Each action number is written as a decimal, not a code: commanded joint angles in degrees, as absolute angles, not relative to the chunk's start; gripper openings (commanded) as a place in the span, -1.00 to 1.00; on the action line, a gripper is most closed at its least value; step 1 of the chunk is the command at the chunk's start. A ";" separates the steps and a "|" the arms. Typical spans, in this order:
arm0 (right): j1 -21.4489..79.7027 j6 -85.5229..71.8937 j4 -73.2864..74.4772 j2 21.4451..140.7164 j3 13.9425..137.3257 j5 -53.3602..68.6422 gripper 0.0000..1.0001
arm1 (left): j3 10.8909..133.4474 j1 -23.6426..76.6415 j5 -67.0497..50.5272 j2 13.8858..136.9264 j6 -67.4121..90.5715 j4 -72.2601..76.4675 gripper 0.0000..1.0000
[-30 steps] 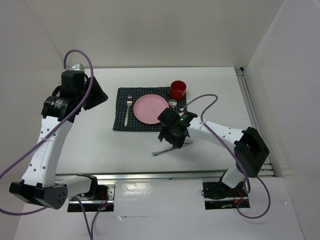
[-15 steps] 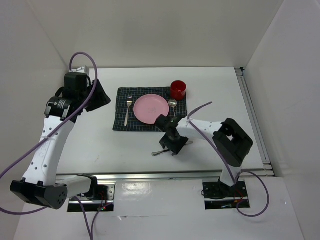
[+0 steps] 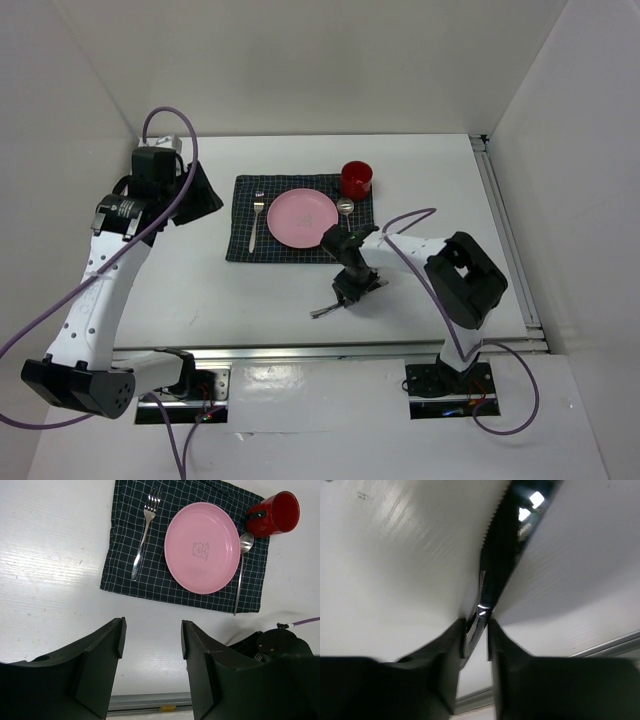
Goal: Set the dinner table for one person
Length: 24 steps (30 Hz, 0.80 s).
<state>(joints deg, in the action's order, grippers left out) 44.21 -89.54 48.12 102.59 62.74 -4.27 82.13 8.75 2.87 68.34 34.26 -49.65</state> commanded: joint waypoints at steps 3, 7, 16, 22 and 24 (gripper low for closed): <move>43.33 -91.32 50.09 101.44 58.01 -10.80 -0.72 | 81.83 8.44 2.02 66.97 32.70 -47.99 0.29; 43.33 -89.31 49.04 95.73 53.10 -13.44 -1.00 | 81.83 8.44 2.02 66.97 32.70 -47.99 0.29; 43.33 -52.86 48.88 88.16 59.49 -24.35 -1.00 | 82.35 8.44 2.02 68.03 32.70 -47.46 0.29; 40.18 -27.30 45.01 91.04 70.29 -19.79 -1.00 | 82.35 8.44 0.97 69.16 33.22 -46.93 0.29; 38.16 -23.05 44.47 93.33 72.76 -15.76 -1.00 | 82.88 8.44 0.97 69.17 33.22 -46.93 0.29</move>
